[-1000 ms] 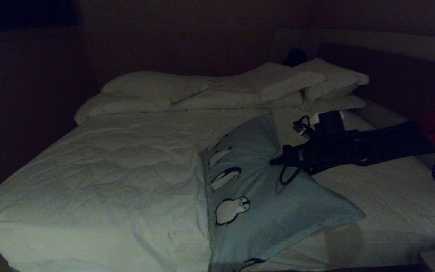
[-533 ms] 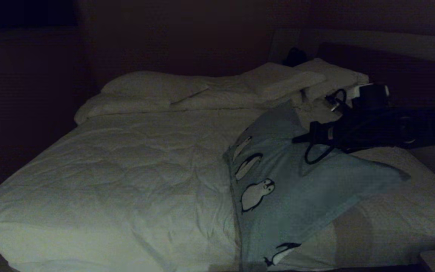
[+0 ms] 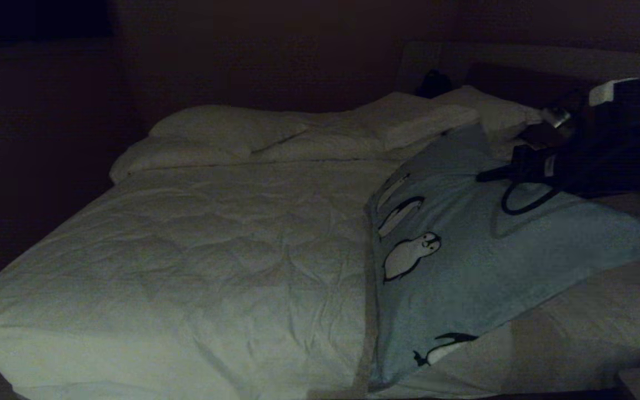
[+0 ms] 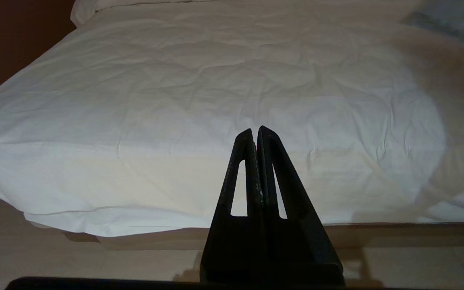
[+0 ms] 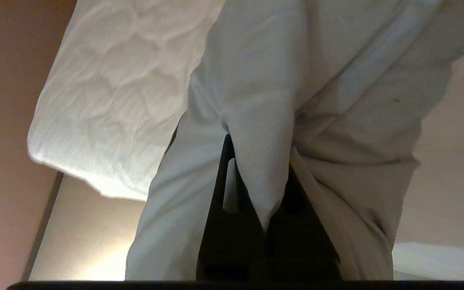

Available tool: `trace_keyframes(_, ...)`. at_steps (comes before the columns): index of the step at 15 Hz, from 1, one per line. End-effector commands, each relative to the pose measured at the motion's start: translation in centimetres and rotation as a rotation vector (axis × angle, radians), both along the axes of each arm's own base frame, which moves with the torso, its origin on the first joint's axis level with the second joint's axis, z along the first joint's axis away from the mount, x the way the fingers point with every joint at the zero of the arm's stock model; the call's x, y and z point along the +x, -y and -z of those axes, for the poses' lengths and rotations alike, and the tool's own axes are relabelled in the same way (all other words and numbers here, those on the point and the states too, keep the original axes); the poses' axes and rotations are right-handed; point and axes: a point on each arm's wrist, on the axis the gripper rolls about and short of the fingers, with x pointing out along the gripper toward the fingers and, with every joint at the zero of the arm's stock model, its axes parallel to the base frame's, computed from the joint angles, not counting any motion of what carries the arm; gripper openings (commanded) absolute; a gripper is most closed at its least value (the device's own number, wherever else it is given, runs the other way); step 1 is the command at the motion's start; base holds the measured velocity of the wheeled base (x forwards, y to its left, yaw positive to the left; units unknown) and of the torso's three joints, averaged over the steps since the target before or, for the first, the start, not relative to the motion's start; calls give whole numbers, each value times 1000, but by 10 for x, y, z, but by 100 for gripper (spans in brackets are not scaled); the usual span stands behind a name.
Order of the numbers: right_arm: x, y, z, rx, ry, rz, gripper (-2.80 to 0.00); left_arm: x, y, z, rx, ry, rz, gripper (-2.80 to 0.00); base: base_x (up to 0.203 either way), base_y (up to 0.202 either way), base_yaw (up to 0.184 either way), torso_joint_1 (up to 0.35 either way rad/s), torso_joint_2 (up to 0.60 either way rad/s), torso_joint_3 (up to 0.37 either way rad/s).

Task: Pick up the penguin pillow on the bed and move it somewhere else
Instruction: Move to the head of the bed

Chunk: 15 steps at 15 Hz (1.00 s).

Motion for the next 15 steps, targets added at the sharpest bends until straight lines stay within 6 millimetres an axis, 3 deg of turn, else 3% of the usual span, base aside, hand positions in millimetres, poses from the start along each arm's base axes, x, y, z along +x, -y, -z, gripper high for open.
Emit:
trace_keyframes(1,-12,9,-13,1,20,23,-280,0,0,0,0,0,-1,-280,0,0,0,0,0,0)
trace_keyframes(12,-11,10,-11,-4,15,15,-280,0,0,0,4,1,-1,-280,0,0,0,0,0,0)
trace_keyframes(15,-9,10,-7,-17,10,8,-280,0,0,0,3,1,-1,-280,5,-83,16,0,3,4)
